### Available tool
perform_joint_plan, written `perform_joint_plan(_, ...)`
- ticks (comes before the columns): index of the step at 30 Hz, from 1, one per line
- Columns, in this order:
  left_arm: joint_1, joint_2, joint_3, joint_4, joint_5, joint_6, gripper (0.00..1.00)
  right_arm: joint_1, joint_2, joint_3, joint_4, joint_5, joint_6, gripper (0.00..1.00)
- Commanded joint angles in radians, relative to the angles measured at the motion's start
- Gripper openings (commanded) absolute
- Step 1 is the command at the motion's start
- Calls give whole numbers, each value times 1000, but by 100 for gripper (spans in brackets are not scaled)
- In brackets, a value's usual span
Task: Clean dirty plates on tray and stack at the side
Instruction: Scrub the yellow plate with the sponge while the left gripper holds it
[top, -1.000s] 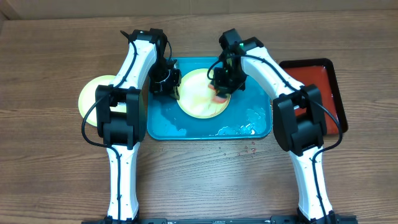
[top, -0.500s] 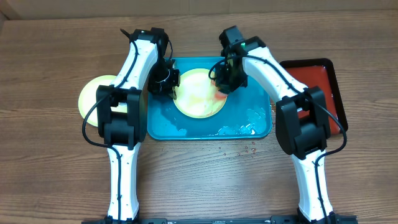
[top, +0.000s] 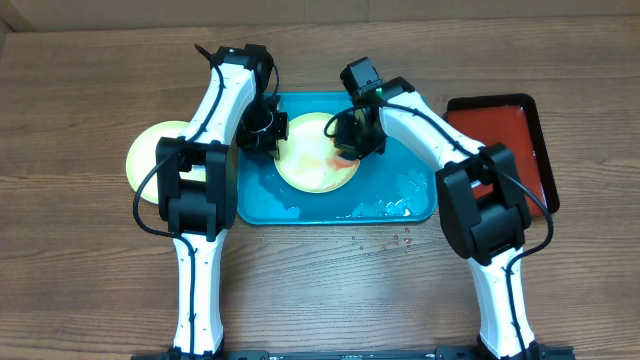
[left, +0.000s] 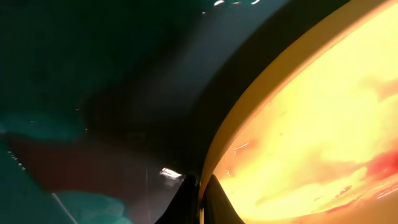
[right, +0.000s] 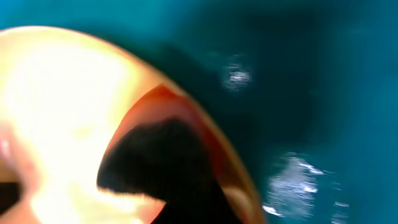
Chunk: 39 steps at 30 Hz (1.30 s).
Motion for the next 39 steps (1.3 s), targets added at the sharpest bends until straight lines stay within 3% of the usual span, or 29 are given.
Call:
perform_joint_plan(1, 9, 9, -5, 5, -74, -6, 4, 82, 25, -63, 35, -46, 95, 4)
perform_joint_plan(11, 13, 9, -5, 6, -74, -6, 4, 114, 6, -46, -35, -51, 104, 4)
perform_joint_plan(17, 13, 9, -5, 5, -74, -6, 4, 101, -87, -46, -137, 189, 73, 4)
perform_joint_plan(22, 13, 9, -5, 6, -74, -6, 4, 101, -90, -46, -104, 270, 41, 4)
perform_joint_plan(25, 12, 9, -5, 5, -73, -6, 4, 101, -40, -46, -44, 206, 42, 4)
perform_joint_plan(31, 12, 9, -5, 9, -27, 1, 4, 102, 46, -46, 56, -118, 48, 4)
perform_joint_plan(39, 12, 9, -5, 9, -27, 2, 4, 131, 49, -45, 45, -360, -61, 4)
